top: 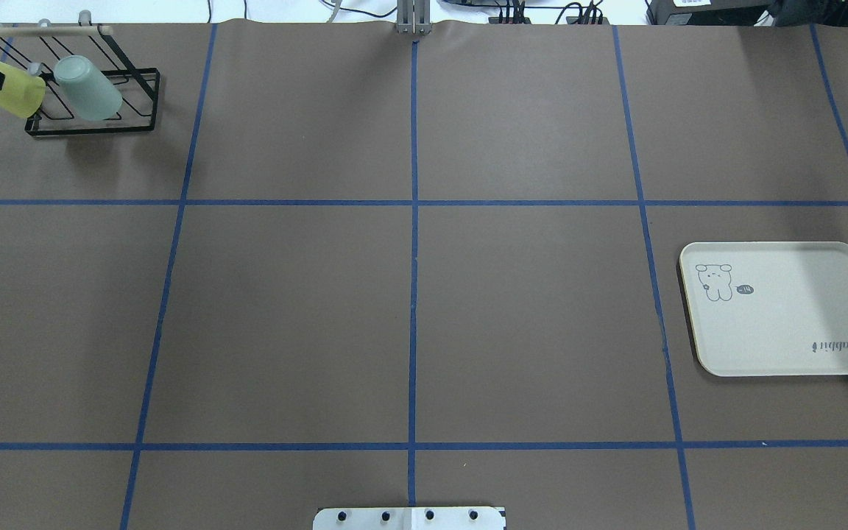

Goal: Left arm grabs green cup and hands to right arm on tray

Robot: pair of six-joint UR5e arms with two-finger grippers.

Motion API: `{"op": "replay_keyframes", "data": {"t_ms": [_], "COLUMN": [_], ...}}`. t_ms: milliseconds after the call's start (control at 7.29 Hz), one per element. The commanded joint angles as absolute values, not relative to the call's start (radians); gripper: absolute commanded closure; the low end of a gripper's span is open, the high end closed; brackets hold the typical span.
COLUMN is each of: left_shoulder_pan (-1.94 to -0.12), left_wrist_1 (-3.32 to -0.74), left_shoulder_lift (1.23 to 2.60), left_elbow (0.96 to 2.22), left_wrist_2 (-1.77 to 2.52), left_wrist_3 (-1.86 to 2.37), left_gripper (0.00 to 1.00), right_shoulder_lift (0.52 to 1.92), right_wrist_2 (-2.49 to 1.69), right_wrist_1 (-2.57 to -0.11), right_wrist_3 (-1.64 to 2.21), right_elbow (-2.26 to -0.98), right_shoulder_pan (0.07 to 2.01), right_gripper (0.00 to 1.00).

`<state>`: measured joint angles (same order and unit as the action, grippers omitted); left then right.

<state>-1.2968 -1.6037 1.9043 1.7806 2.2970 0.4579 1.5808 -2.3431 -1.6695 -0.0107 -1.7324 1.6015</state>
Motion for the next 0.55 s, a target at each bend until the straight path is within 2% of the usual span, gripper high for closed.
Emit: {"op": "replay_keyframes", "data": {"t_ms": [0,137,412], "left_shoulder_pan": [-1.223,-1.153,-1.124], "left_wrist_1": [-1.893,-1.954,-1.959], "left_shoulder_lift": [1.928,1.93,1.93], "left_elbow": [1.657,1.629,1.599], "left_wrist_2": [2.173,2.025,1.909], "left_wrist_3": [0.763,0.864,0.887], "left_gripper": [0.0,0.0,0.0], "right_shoulder_lift": [1.578,1.578,1.578], "right_wrist_2": [-2.339,-2.341,-2.341], "right_wrist_1": [-1.669,-1.669,-1.669], "right_wrist_3": [-0.011,-0.011,-0.011], "right_elbow": [-1.735,-1.735,-1.733], "right_shoulder_pan": [1.601,1.601,1.601], "right_gripper": [0.0,0.0,0.0]}}
